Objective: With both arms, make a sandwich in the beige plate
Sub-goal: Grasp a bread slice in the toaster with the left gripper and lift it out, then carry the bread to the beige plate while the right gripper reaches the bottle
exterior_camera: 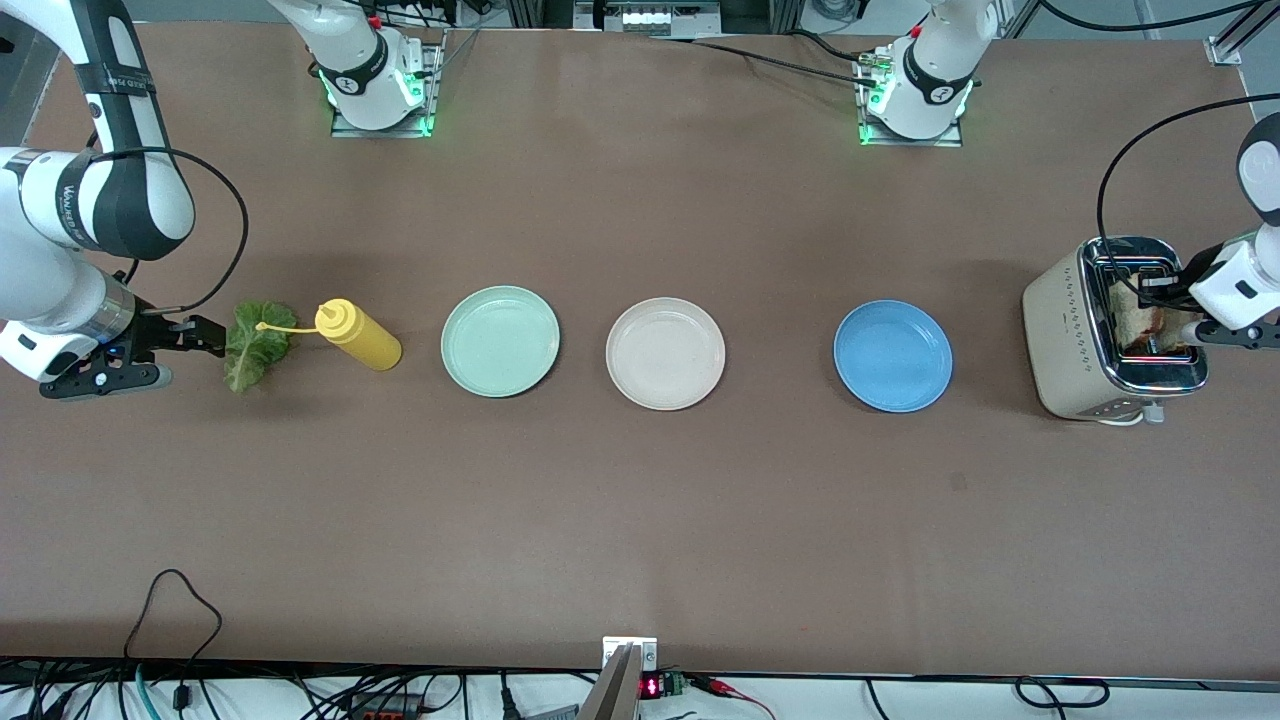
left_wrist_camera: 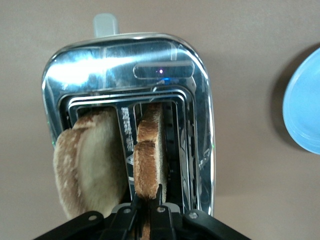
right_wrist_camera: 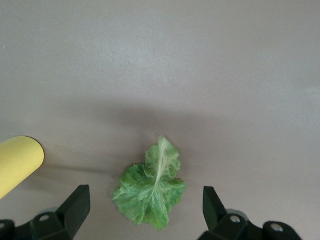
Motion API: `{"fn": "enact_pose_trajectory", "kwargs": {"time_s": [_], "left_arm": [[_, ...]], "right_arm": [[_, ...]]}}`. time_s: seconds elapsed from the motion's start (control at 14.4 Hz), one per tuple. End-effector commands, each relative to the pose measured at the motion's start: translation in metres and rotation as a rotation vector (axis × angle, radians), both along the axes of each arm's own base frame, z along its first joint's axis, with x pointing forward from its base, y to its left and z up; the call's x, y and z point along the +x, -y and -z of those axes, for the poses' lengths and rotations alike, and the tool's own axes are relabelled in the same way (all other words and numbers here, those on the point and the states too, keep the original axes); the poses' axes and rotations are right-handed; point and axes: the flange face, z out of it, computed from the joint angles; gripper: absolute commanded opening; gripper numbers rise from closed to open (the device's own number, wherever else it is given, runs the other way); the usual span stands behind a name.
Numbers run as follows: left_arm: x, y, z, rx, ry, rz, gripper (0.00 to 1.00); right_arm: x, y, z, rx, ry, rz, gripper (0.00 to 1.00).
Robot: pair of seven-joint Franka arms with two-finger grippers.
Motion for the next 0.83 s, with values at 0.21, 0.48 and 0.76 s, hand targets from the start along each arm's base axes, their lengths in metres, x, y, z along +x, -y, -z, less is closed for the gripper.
{"fn": "enact_pose_trajectory", "kwargs": {"time_s": [0.21,0.48,0.76], "left_arm": [[0.011,0.028,-0.092,-0.006,-0.097,0.044,0.01],[0.021,0.075,-0.119,-0.021,-0.134,0.100,0.01],[0.036,0.153,-0.083,-0.101,-0.213,0.184,0.01]], "right_arm": [[-0.017,-0.001,-0.024,0.208,0.001,-0.127,1.00],[-0.025,0.006,-0.031,0.334,0.014,-0.216,1.00],[-0.030,0.020,-0.031,0.414,0.048,-0.294,1.00]]}}
